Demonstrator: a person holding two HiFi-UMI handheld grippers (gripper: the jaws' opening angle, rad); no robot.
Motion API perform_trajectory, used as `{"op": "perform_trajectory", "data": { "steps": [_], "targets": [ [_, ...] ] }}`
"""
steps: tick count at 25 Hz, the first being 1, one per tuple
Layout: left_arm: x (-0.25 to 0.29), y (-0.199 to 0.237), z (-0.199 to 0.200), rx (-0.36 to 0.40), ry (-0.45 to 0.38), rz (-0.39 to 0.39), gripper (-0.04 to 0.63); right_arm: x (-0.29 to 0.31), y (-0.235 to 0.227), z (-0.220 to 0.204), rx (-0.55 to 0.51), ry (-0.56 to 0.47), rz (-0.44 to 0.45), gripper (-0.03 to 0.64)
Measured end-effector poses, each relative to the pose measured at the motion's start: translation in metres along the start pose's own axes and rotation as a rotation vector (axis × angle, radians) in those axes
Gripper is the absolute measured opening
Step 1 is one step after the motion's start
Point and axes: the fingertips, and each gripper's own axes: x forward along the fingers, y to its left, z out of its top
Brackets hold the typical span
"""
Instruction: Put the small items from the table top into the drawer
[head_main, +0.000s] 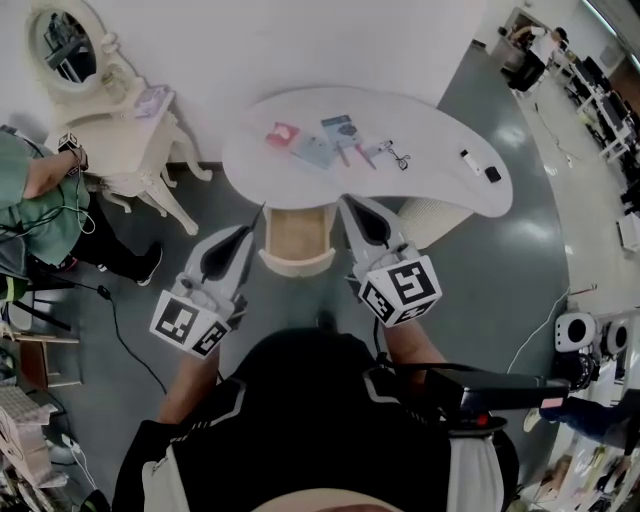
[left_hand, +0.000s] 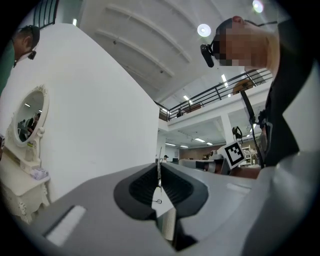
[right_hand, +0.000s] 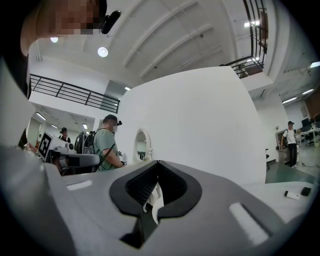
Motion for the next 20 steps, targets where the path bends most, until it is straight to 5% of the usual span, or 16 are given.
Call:
{"op": "perform_trajectory", "data": {
  "steps": [20],
  "targets": [
    [0.089, -0.005, -0.007, 0.022, 0.049, 0.009, 0.018, 0.019, -0.075, 0.005, 0.044, -0.035, 0.083, 0.002]
  ]
}}
